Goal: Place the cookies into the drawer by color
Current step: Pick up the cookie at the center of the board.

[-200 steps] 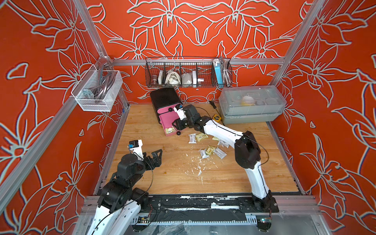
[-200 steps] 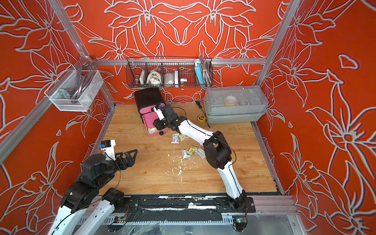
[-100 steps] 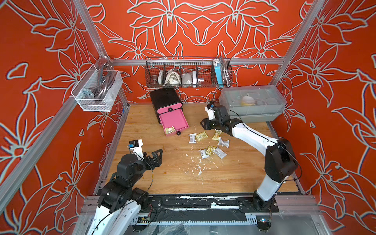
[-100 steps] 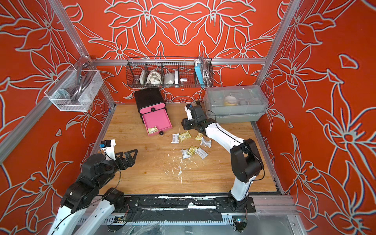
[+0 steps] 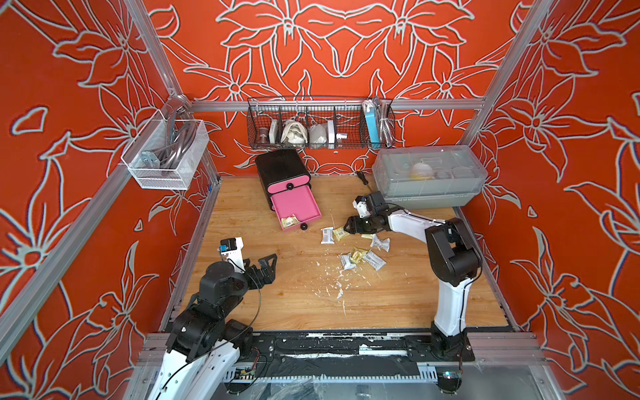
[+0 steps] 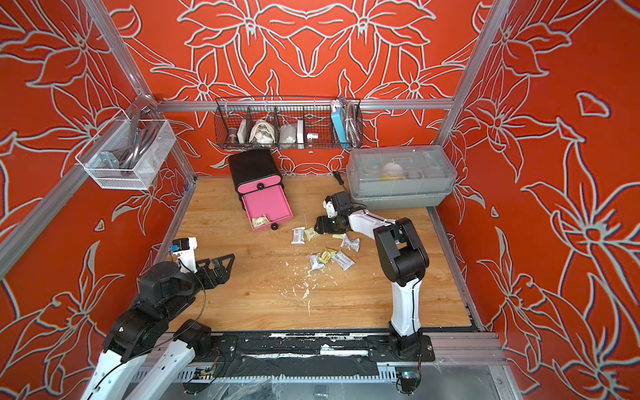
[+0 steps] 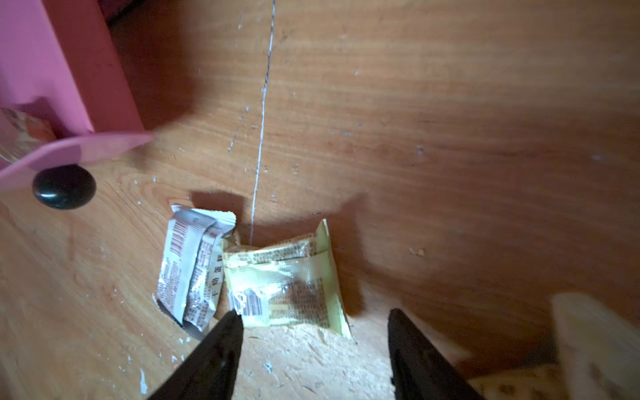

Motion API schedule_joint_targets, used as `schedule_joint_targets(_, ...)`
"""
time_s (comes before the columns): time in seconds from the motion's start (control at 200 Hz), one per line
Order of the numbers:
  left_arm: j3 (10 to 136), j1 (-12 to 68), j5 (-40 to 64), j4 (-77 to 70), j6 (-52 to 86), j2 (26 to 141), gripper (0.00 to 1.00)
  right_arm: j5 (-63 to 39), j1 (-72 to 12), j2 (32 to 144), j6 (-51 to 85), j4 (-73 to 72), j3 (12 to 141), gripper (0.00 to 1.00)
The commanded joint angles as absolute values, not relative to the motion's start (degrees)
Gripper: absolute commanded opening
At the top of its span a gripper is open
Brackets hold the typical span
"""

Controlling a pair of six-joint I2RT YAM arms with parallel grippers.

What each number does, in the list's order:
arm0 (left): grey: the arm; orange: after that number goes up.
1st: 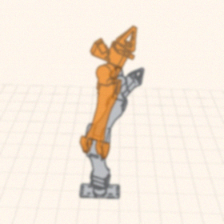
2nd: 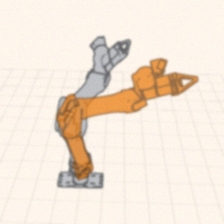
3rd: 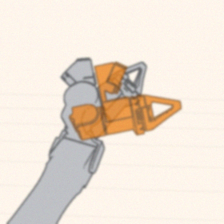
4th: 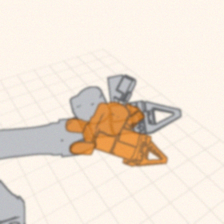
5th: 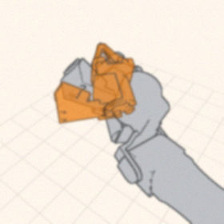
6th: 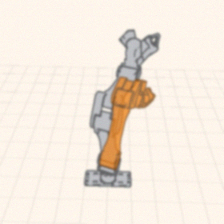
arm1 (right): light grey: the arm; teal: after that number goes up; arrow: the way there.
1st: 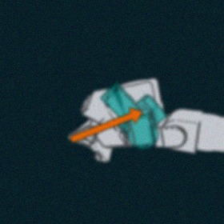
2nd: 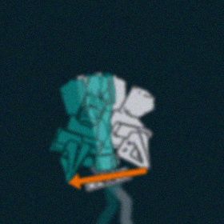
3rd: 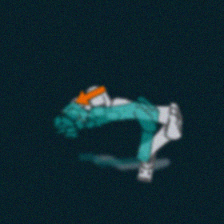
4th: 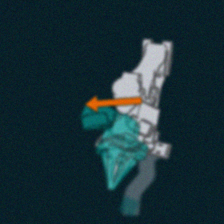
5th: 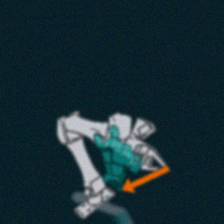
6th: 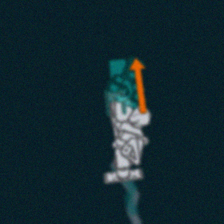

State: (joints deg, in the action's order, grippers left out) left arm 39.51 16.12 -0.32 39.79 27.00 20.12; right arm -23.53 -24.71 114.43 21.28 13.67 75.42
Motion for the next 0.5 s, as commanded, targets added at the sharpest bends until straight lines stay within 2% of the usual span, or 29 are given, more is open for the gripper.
schedule_joint_targets(0.0,38.94,15.74,-0.18,38.85,26.53,19.78,0.99,-26.01,-24.70,116.23,19.32,14.59,79.01,0.70)
schedule_joint_targets(0.355,38.98,15.73,-0.44,38.94,26.55,19.59,0.99,-27.77,-24.70,121.10,19.33,16.77,80.68,0.61)
schedule_joint_targets(0.49,38.95,15.69,-0.46,39.02,26.65,19.60,0.99,-27.32,-25.02,121.87,19.93,17.35,80.36,0.45)
